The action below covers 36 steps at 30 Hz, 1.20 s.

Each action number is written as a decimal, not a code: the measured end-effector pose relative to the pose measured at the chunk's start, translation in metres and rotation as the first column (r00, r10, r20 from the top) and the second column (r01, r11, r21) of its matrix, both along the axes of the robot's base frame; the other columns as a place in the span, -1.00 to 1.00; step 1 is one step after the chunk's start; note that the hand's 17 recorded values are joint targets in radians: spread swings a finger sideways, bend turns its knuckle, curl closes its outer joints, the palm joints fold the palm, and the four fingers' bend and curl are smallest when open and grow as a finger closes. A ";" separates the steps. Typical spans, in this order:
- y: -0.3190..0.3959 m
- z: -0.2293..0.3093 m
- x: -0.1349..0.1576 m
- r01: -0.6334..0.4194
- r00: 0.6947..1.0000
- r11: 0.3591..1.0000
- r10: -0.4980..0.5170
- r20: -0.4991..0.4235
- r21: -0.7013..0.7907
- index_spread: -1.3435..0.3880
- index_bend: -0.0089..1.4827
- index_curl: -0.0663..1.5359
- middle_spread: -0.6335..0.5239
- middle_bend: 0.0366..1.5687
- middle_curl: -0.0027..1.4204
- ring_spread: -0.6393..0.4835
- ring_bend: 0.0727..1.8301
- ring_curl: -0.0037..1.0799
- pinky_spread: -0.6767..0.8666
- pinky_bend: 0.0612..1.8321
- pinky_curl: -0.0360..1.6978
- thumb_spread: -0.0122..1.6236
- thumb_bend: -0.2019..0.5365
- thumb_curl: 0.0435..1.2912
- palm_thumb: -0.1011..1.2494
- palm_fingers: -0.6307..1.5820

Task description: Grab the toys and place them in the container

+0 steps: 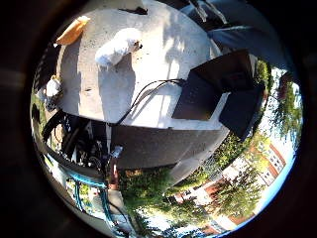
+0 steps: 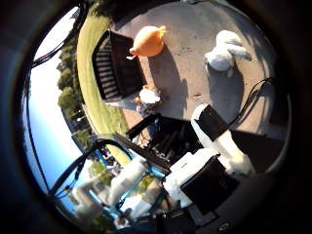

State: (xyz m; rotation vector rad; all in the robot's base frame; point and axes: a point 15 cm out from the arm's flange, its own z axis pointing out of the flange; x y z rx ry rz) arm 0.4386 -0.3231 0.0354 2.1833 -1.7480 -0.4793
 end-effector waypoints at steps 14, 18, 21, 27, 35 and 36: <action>-0.019 -0.100 0.058 -0.182 0.969 0.965 0.208 0.130 -0.188 0.19 -0.70 -0.55 0.18 -0.84 -0.59 0.59 -0.77 -0.38 0.42 -0.59 -0.67 0.39 -0.51 -0.50 0.28 -0.38; -0.023 -0.116 0.056 -0.219 0.964 0.947 0.247 0.098 -0.237 0.26 -0.62 -0.52 0.14 -0.80 -0.58 0.56 -0.78 -0.40 0.41 -0.65 -0.69 0.36 -0.50 -0.49 0.34 -0.25; -0.016 -0.121 0.058 -0.230 0.962 0.944 0.258 0.091 -0.237 0.28 -0.55 -0.49 0.09 -0.74 -0.53 0.54 -0.80 -0.40 0.40 -0.70 -0.71 0.34 -0.49 -0.47 0.41 -0.11; -0.021 -0.119 0.056 -0.212 0.965 0.949 0.241 0.106 -0.232 0.14 -0.88 -0.57 -0.10 -0.28 -0.31 0.39 -0.22 -0.12 0.33 -0.62 -0.72 0.32 -0.50 -0.42 0.50 0.39; -0.022 -0.062 0.043 -0.086 0.970 0.988 0.113 0.216 -0.132 -0.15 -0.71 -0.65 -0.29 0.14 0.05 0.15 0.25 0.34 0.33 0.01 -0.47 0.30 -0.46 -0.31 0.63 0.59; -0.015 -0.052 0.042 -0.076 0.968 0.991 0.099 0.232 -0.106 -0.21 -0.68 -0.66 -0.31 0.20 0.12 0.12 0.28 0.38 0.32 0.15 -0.40 0.30 -0.44 -0.27 0.68 0.59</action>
